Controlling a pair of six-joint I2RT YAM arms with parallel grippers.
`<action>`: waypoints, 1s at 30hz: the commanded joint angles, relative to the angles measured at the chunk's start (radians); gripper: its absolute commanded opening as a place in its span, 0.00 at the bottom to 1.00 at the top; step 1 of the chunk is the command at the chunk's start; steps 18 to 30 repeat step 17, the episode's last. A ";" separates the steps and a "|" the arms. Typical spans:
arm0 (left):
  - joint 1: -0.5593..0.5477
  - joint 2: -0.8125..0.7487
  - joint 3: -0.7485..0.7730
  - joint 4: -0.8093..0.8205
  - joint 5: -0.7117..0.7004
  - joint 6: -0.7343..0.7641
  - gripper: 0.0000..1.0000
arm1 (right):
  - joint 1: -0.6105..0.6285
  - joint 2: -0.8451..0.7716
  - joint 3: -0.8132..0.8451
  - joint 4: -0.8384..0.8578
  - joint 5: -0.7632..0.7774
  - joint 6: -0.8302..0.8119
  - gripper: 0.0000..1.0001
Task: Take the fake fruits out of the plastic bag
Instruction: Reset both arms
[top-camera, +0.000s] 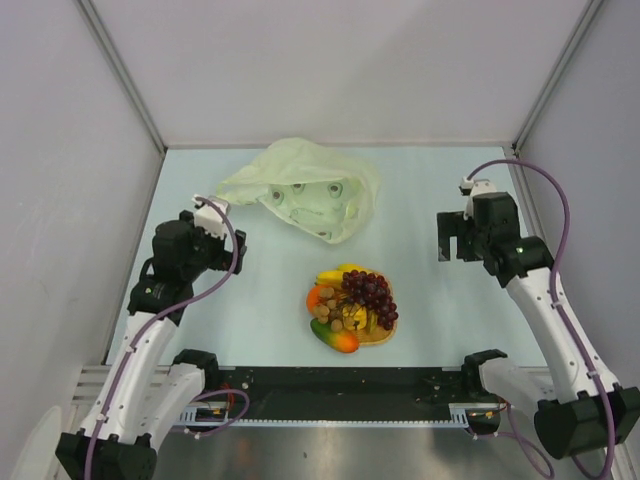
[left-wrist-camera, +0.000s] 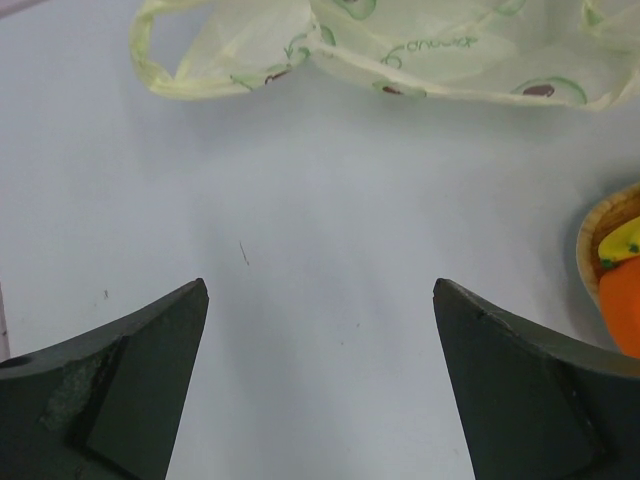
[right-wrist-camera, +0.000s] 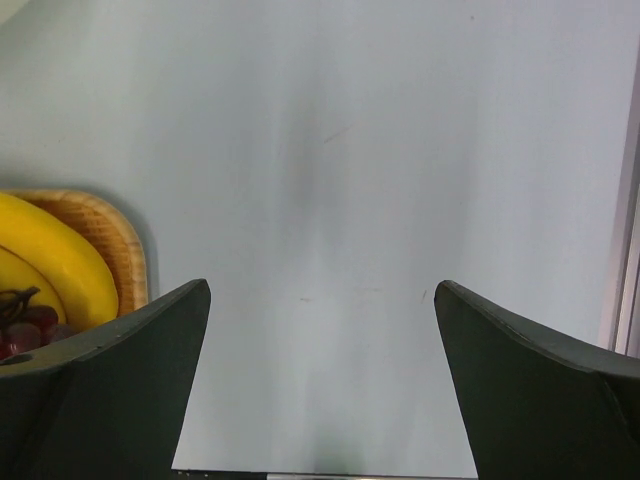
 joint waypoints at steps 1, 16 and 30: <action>0.008 -0.038 -0.019 -0.008 -0.029 -0.011 1.00 | -0.023 -0.095 -0.038 -0.005 -0.041 -0.004 1.00; 0.006 -0.043 -0.034 -0.015 0.006 -0.057 1.00 | -0.119 -0.089 -0.061 0.070 -0.127 0.036 1.00; 0.008 -0.038 -0.034 -0.008 0.012 -0.059 1.00 | -0.122 -0.086 -0.061 0.075 -0.127 0.036 1.00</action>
